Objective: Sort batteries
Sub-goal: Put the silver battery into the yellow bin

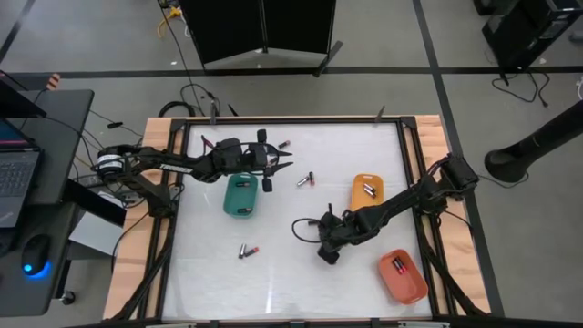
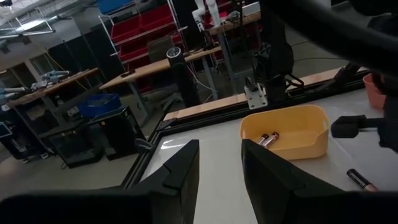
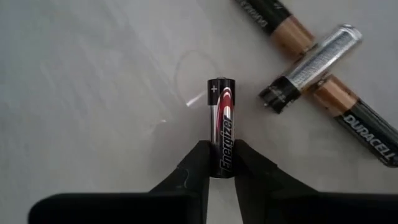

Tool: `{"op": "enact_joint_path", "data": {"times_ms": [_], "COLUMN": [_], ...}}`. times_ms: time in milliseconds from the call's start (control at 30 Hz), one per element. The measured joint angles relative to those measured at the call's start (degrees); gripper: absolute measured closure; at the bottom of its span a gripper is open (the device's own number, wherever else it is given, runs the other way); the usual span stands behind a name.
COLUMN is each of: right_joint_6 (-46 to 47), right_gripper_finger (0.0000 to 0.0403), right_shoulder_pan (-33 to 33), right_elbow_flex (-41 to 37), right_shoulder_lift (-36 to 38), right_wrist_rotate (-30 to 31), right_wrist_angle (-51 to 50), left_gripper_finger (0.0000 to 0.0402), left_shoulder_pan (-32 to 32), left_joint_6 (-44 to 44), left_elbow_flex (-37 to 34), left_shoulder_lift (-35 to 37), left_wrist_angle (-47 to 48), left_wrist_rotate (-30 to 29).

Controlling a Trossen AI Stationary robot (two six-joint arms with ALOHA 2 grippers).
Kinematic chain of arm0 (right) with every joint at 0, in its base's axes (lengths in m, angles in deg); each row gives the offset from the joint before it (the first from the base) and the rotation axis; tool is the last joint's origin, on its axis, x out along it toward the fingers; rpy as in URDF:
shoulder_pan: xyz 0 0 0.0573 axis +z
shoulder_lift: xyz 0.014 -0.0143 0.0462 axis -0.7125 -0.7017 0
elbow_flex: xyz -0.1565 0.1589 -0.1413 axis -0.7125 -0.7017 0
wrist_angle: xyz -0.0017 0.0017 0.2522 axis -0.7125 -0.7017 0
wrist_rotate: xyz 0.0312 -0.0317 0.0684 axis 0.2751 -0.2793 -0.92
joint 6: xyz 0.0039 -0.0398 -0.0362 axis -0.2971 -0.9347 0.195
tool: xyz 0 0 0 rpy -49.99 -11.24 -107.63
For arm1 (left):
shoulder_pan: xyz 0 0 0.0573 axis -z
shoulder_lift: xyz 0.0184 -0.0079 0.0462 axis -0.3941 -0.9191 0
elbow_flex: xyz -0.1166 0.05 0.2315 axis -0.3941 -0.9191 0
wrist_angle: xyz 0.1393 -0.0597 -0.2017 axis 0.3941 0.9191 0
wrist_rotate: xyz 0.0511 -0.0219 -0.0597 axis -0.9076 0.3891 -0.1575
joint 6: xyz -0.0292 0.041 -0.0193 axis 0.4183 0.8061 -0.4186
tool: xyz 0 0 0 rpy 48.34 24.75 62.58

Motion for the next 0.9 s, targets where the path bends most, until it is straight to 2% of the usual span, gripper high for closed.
{"op": "enact_joint_path", "data": {"times_ms": [133,233,367,533,633,733,900], "right_joint_6": [-3.7,-5.1,-5.0,3.6,11.1,14.6,16.4], "right_gripper_finger": [0.0339,0.0342,0.0339,0.0341,0.0342,0.0338,0.0340], "right_shoulder_pan": [-0.6,-1.6,-1.9,-2.3,-3.0,-4.2,-6.5], "right_elbow_flex": [3.1,5.0,7.2,7.3,6.8,3.8,-3.4], "right_shoulder_lift": [3.0,6.5,13.2,20.9,23.2,24.8,25.7], "right_wrist_rotate": [-0.9,0.6,3.7,11.4,13.5,13.7,12.1], "right_wrist_angle": [-5.5,-10.8,-19.9,-38.9,-48.9,-50.3,-48.0], "left_gripper_finger": [0.0275,0.0275,0.0275,0.0275,0.0275,0.0275,0.0275], "left_shoulder_pan": [0.6,1.5,3.2,5.4,6.4,6.9,6.9], "left_joint_6": [0.4,0.4,1.7,2.0,1.6,-0.1,-4.0], "left_elbow_flex": [0.0,0.0,0.0,0.0,0.0,0.0,0.0], "left_shoulder_lift": [0.0,0.9,5.4,12.5,15.8,18.2,19.0], "left_wrist_angle": [-0.2,1.1,8.1,19.4,25.6,30.2,34.3], "left_wrist_rotate": [0.0,0.0,0.2,-0.2,-0.2,-0.6,-4.8]}}
